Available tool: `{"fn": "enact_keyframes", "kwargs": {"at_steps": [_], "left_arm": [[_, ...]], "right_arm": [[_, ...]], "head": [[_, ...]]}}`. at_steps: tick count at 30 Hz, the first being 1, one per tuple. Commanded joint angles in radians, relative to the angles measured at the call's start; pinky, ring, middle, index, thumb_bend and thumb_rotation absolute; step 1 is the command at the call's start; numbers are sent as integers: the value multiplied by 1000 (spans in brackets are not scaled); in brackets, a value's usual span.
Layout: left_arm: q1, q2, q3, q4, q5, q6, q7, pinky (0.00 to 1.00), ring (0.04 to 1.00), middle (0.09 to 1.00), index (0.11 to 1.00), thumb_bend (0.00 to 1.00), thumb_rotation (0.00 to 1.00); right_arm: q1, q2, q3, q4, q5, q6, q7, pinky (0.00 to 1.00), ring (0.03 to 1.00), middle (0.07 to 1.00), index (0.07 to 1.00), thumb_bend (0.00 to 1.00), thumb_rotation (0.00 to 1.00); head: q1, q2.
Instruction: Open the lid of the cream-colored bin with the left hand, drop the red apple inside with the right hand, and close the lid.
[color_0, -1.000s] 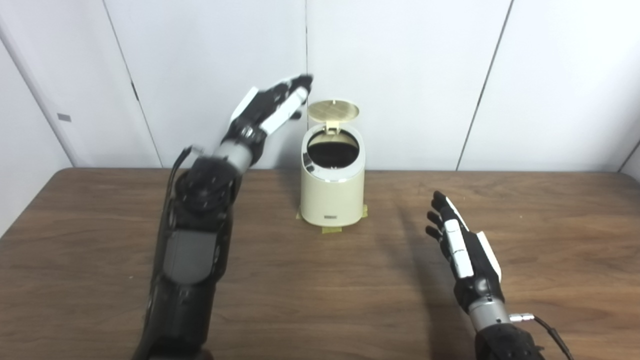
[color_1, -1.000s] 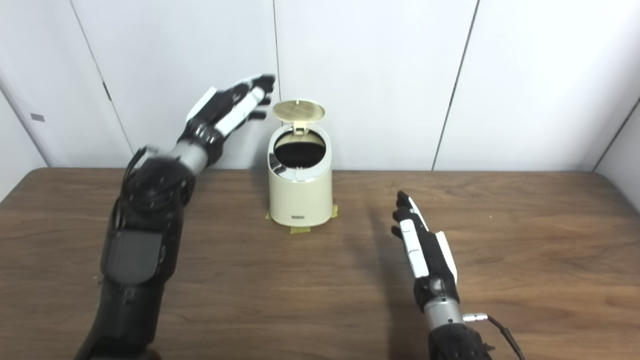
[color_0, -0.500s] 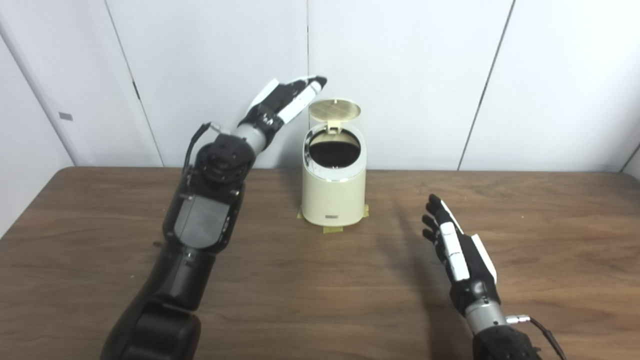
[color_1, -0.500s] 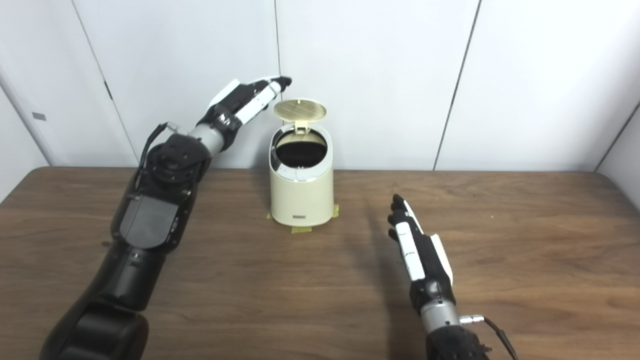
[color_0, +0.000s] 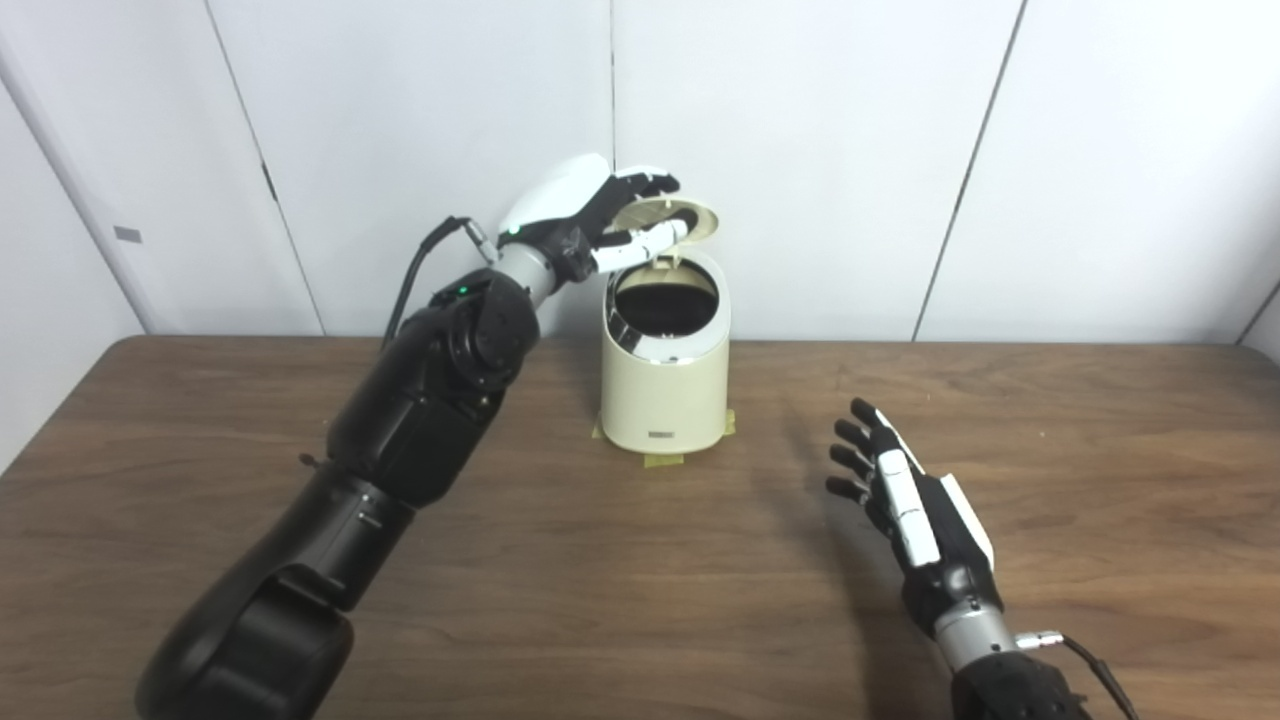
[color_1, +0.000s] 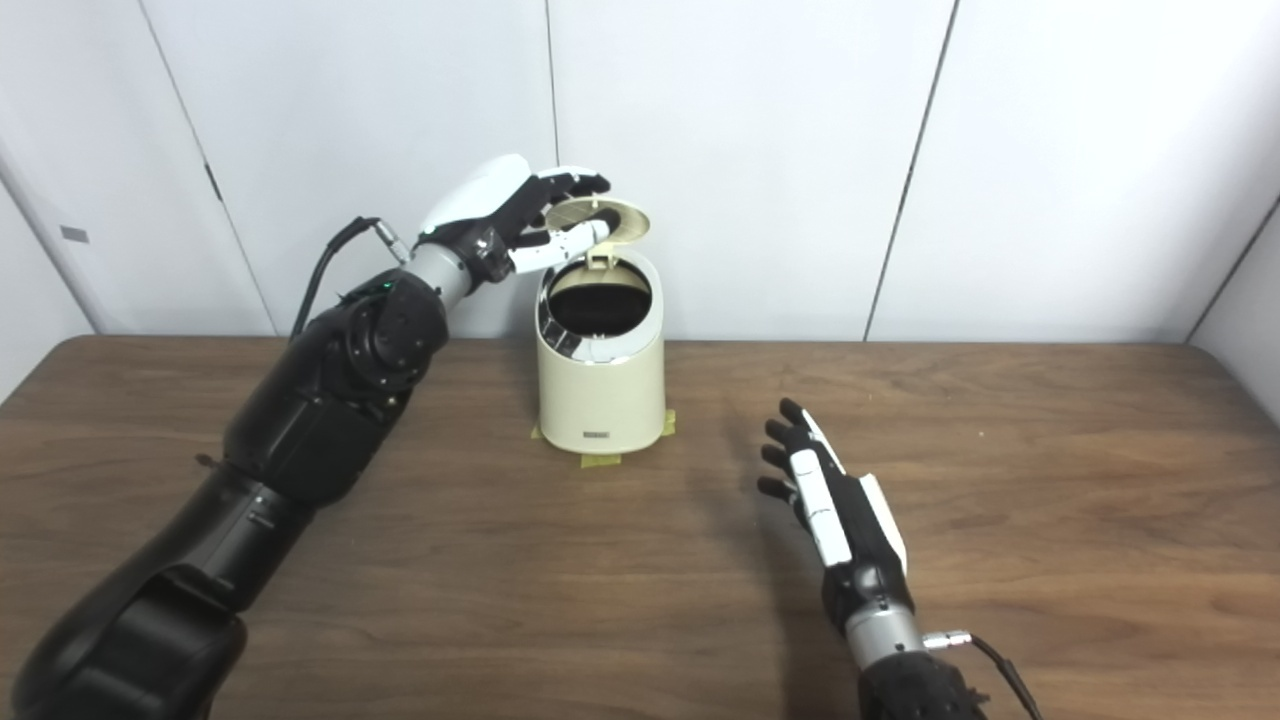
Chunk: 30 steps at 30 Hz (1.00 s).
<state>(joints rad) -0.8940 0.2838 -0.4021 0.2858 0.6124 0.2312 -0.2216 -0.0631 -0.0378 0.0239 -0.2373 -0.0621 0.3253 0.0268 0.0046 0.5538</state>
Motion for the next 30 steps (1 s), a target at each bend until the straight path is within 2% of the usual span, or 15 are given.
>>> {"fn": "enact_keyframes", "kwargs": {"at_steps": [1,5,11,16,19,26,30], "left_arm": [[-59,22,-19,-48,68,-45,27,820,863,847,825,479,803],[-42,52,-78,-83,189,-67,32,860,857,822,777,466,808],[-21,61,-102,-91,301,-108,52,886,815,782,745,460,857],[-4,68,-103,-111,360,-128,43,910,820,776,738,463,862],[9,82,-108,-138,399,-142,19,886,807,764,738,469,896],[48,91,-99,-210,438,-146,-58,863,806,763,734,463,880],[70,88,-97,-222,455,-165,-67,841,787,748,720,457,838]], "right_arm": [[-33,-7,4,-26,-9,8,3,785,878,897,935,569,1000],[-37,-25,20,-23,-33,21,7,783,893,884,930,536,1000],[-44,-29,26,-20,-51,48,4,792,900,871,920,501,1000],[-45,-33,26,-12,-60,49,3,792,895,864,914,511,1000],[-45,-33,23,-12,-58,55,5,792,892,864,916,509,1000],[-41,-47,32,-12,-85,63,5,756,864,856,911,494,1000],[-41,-52,33,-10,-73,61,16,744,853,852,913,476,1000]], "head": [[2,0],[3,0],[0,3],[-5,5],[-8,8],[-9,16],[-6,21]]}}
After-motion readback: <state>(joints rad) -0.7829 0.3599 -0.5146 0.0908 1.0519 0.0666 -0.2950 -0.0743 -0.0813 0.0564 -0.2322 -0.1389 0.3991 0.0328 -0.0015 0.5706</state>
